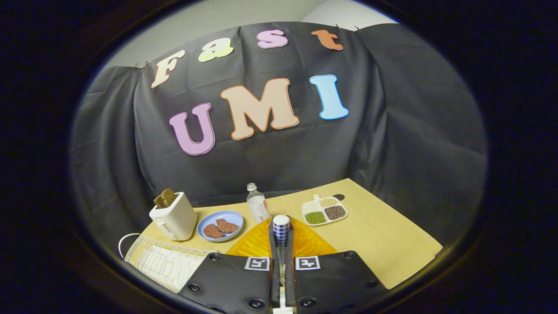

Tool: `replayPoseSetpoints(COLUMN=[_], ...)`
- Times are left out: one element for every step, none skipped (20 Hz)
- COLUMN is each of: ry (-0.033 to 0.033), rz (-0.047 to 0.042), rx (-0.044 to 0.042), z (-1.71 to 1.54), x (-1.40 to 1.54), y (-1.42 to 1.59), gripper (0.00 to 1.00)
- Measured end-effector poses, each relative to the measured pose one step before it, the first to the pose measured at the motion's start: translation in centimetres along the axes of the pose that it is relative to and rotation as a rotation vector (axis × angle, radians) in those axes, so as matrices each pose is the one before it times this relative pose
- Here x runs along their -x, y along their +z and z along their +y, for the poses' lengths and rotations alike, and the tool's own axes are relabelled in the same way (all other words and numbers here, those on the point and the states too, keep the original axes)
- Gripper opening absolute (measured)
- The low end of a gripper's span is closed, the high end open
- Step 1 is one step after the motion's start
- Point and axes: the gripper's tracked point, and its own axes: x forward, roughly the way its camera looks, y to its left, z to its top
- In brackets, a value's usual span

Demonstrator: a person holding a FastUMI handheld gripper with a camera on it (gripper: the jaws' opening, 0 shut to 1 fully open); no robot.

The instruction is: Take the plate from the dish rack, then take the spoon from the basket and place it into the plate.

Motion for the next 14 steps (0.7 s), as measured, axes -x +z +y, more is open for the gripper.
replayPoseSetpoints(ry=[-0.01618, -0.01409, -0.0135, -0.01213, -0.00856, -0.01101, -0.01061, -0.0094, -0.01064, -0.00933, -0.00759, -0.00483, -0.00083, -0.01536], rz=[0.01101, 0.01274, 0.0183, 0.0247, 0.02539, 0.02399, 0.02365, 0.02224, 0.01504, 0.01569, 0.01305, 0.01498, 0.00361, -0.00122], rx=[0.00018, -0.00412, -0.00823, -0.0113, -0.00931, -0.00899, -0.012, -0.01262, -0.01201, -0.01109, -0.01102, -0.00802, 0.00056, 0.01683], z=[-0.405, -0.314, -0.279, -0.299, -0.286, -0.343, -0.45, -0.359, -0.45, -0.363, -0.368, -0.291, -0.097, -0.43], x=[0.986, 0.88, 0.704, 0.569, 0.417, 0.269, 0.055, 0.028, -0.156, -0.17, -0.228, -0.226, -0.111, -0.286], y=[-0.877, -1.057, -1.263, -1.49, -1.427, -1.501, -1.474, -1.301, -1.052, -0.992, -0.799, -0.873, -0.348, 0.005], gripper=[0.07, 0.07, 0.07, 0.07, 0.07, 0.07, 0.07, 0.07, 0.07, 0.07, 0.07, 0.08, 0.17, 0.26])
